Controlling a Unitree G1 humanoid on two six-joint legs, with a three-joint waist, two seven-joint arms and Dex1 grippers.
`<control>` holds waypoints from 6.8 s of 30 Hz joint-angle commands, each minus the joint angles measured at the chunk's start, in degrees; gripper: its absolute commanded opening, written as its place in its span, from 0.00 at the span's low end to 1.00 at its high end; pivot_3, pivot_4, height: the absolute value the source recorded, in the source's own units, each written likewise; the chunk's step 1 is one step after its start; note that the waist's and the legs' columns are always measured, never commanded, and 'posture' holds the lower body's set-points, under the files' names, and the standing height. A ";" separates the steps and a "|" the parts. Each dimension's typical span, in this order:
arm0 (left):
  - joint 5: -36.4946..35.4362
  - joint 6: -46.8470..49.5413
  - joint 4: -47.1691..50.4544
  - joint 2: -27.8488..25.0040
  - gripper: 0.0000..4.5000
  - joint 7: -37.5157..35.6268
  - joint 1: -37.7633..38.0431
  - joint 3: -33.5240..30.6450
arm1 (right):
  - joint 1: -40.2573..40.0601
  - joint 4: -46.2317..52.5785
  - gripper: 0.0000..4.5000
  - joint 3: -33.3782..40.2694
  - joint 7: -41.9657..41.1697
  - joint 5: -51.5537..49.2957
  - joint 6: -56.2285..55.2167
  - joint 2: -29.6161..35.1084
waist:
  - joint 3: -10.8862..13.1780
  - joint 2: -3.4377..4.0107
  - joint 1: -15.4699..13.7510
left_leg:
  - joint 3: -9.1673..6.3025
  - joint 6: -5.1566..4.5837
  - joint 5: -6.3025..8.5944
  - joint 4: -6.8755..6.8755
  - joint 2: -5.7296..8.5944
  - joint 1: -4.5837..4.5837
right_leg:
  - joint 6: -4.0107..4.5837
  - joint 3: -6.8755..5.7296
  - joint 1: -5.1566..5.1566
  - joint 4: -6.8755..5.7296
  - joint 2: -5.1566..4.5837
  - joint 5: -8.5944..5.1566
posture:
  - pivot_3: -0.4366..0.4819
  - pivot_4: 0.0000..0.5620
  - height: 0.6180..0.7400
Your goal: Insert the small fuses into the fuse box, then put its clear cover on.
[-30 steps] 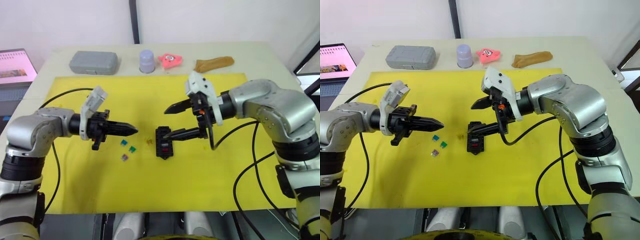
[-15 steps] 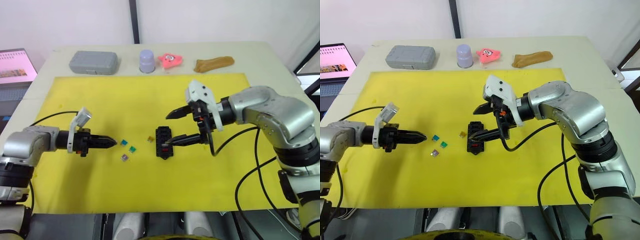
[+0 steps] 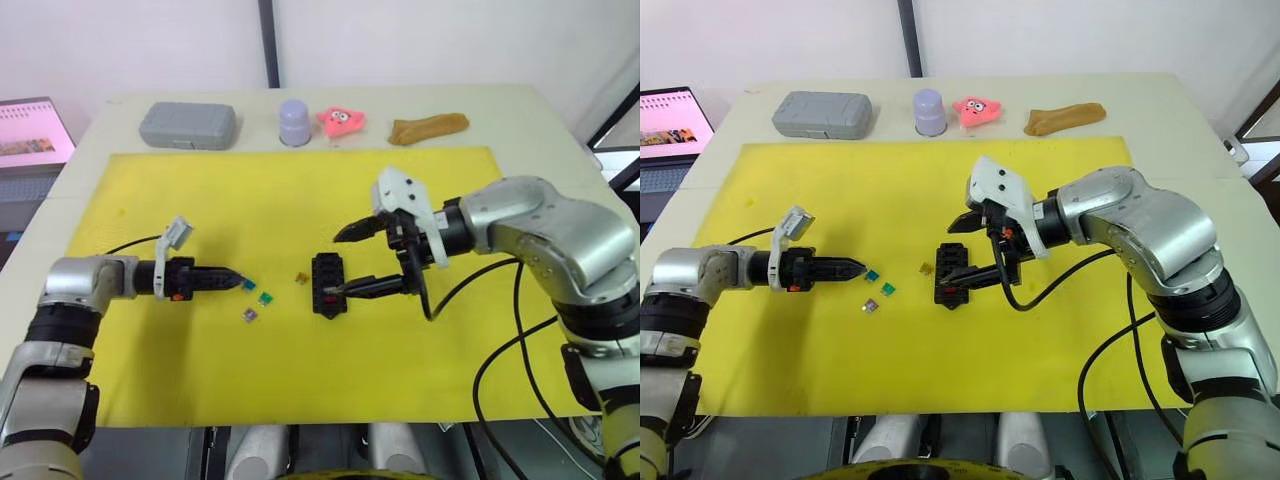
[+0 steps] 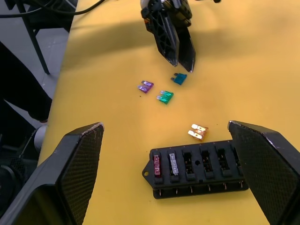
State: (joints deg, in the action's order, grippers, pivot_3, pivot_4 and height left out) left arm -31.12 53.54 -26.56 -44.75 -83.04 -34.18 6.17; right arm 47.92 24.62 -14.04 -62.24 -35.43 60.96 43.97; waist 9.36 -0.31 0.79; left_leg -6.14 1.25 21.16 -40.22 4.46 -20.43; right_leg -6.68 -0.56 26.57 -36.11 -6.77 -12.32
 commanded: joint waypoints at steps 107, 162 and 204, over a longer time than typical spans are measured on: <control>-14.70 -4.82 40.73 2.63 0.00 11.78 -2.95 -9.30 | 12.34 -9.72 0.20 6.98 7.75 -15.61 13.86 -8.72 | 0.00 0.00 0.14 | -0.03 0.00 0.00 0.03 -0.05 -0.01 | 0.00 0.01 0.01 0.06 -0.02 0.00 | 0.48 0.27 1.00; 16.82 -37.52 31.02 7.92 0.98 12.88 5.93 8.33 | 4.38 -10.66 0.00 -18.01 -7.48 24.46 -17.60 -3.10 | 0.01 0.01 -0.01 | 0.04 0.00 0.00 0.06 -0.05 -0.02 | 0.00 0.01 0.03 0.09 0.00 0.00 | 0.48 0.27 1.00; 19.13 -38.91 31.70 8.83 0.98 12.60 6.55 9.73 | 8.17 -8.71 0.00 -20.08 -9.35 28.04 -10.00 -2.95 | 0.00 0.01 0.00 | 0.03 0.00 0.00 0.04 -0.04 -0.01 | 0.00 0.01 0.02 0.08 0.00 0.00 | 0.48 0.27 1.00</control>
State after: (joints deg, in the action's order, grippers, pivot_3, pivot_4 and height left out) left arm -11.88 15.53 3.52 -35.81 -70.40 -27.43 16.32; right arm 54.70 14.11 -34.11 -71.27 -7.93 50.87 40.52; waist 9.37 -0.30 0.79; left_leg -6.12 1.25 21.16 -40.18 4.42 -20.44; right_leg -6.68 -0.55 26.59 -36.03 -6.77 -12.32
